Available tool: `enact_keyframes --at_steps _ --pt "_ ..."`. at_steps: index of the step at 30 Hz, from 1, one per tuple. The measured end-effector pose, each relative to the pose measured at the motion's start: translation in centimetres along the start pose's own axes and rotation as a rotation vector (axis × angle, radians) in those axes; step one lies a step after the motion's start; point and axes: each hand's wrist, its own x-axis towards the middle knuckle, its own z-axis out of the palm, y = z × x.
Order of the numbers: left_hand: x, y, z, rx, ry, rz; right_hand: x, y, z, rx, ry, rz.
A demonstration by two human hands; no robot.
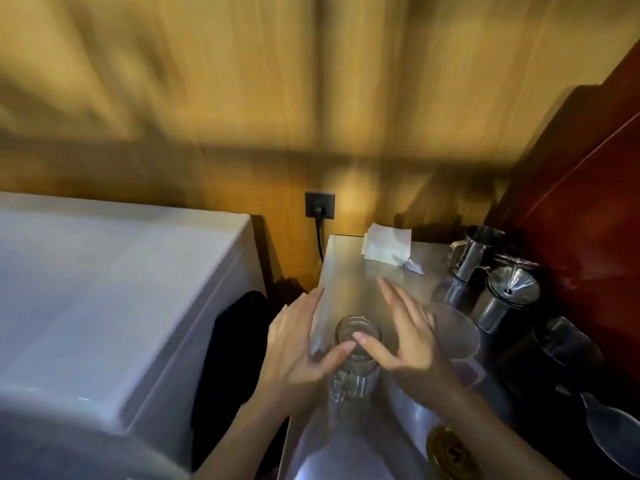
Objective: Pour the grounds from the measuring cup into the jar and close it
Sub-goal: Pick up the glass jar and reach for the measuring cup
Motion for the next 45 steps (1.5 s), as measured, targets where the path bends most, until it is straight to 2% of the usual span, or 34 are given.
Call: enact_keyframes --at_steps 2,4,8,11,15,22,31,41,43,45 --pt "-0.8 -0.3 0.9 0.022 -0.132 -0.121 -0.5 0.1 0.5 0.04 -0.096 0.091" --pt "-1.7 -1.0 2.3 0.089 -0.205 -0.137 -1.2 0.8 1.3 0.006 -0.139 0.098" --pt "-2.2 -1.4 3.6 0.025 -0.21 -0.154 -1.7 1.7 2.3 -0.083 -0.212 0.067" --pt "-2.4 -1.5 4.0 -0.027 -0.196 -0.197 -1.8 2.0 2.5 -0.041 -0.253 0.088" --pt "-2.4 -1.5 3.7 -0.153 -0.22 -0.246 -1.6 1.9 2.3 0.016 -0.186 0.099" --pt "-1.8 -1.8 3.9 -0.234 -0.228 -0.143 -2.7 2.2 2.2 0.062 -0.151 0.164" --pt "-0.7 -0.9 3.7 -0.455 -0.299 -0.2 -3.7 1.5 2.5 0.089 -0.048 0.204" --pt "-0.9 -1.8 4.4 -0.516 -0.266 -0.226 -3.7 2.0 0.8 0.174 -0.153 0.233" --pt "-0.9 -2.0 4.6 -0.523 -0.265 -0.232 -3.9 2.8 -0.2 0.163 -0.115 0.245" --pt "-0.9 -2.3 4.7 -0.532 -0.27 -0.23 -4.1 3.5 -1.3 0.119 -0.009 0.267"
